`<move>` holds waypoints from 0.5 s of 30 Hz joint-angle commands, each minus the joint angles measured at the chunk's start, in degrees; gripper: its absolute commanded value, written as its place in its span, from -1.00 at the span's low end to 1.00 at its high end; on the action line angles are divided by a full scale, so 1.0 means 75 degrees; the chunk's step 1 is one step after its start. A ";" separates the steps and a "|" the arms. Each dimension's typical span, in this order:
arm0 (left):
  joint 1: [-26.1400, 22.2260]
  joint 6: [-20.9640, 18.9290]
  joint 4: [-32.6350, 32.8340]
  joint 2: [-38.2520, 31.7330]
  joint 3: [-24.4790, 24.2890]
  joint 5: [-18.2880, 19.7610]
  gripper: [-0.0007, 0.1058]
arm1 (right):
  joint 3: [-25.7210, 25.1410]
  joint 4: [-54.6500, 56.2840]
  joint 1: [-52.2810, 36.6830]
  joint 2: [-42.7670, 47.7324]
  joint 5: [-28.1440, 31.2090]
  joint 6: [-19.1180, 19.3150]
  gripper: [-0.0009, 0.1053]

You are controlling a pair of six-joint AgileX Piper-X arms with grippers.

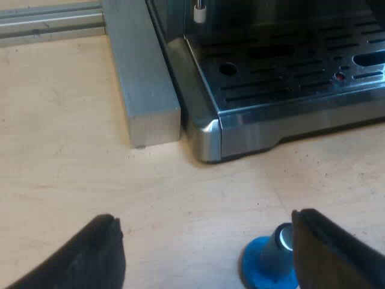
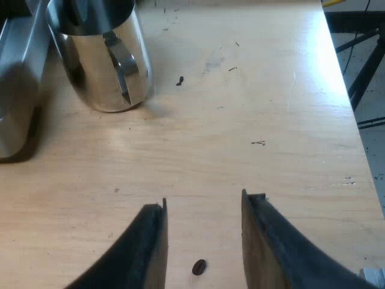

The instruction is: Put the handle in the coffee machine

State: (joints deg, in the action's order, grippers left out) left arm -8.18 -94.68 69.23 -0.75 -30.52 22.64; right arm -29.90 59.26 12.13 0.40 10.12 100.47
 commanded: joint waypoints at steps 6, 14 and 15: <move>0.0235 -0.0009 -0.0308 -0.1046 -0.0089 -0.0014 0.19 | -0.0018 -0.0082 -0.0016 0.0348 -0.0008 -0.0011 -0.35; 0.0335 0.0383 -0.0939 -0.1046 -0.0067 -0.0014 0.19 | -0.0018 -0.0082 -0.0016 0.0348 -0.0008 -0.0011 -0.35; 0.0333 0.0380 -0.0951 -0.1025 -0.0067 -0.0014 0.19 | -0.0018 -0.0082 -0.0016 0.0348 -0.0008 -0.0011 -0.35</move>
State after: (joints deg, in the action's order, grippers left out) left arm -6.06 -93.36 64.09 -0.75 -30.96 22.64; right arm -29.90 59.26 12.13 0.40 10.12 100.34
